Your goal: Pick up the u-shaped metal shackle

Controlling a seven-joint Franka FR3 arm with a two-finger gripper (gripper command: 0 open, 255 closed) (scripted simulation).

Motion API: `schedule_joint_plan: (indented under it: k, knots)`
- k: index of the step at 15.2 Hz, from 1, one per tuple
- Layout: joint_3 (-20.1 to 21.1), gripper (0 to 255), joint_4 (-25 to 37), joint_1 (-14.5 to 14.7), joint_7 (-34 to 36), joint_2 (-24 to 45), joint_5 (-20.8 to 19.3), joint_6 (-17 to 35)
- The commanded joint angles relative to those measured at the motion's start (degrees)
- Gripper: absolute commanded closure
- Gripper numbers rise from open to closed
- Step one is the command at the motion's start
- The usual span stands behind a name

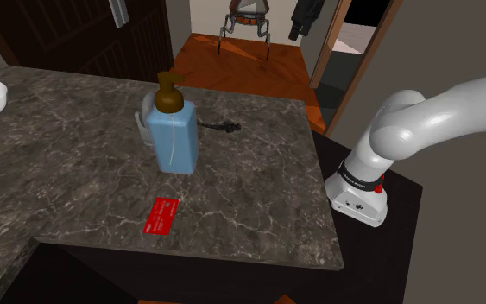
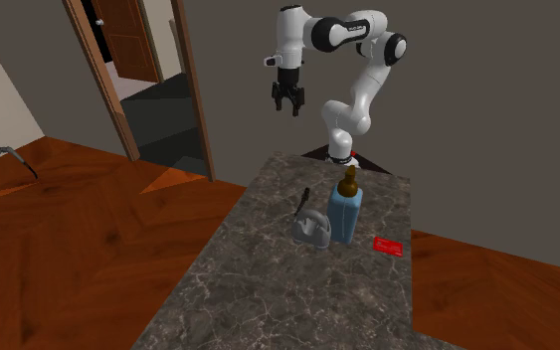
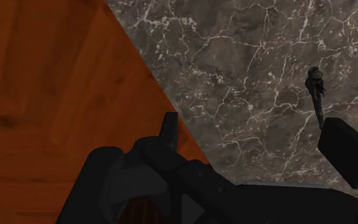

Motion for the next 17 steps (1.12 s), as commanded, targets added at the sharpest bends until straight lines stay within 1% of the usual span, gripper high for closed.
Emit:
schedule_joint_plan:
  k: [1,5,9,13,17]
  knots:
    - [0.0,0,0.0,0.0,0.0,0.0,0.0,0.0]
    - [5.59,0,1.18,0.41,9.5,4.06,3.57,0.79]
    - [10.71,0,3.8,0.77,18.81,9.6,6.71,1.86]
    - [15.34,0,7.78,0.98,27.96,16.4,9.11,3.07]
    - [19.46,0,13.02,1.05,37.02,24.25,10.53,4.26]
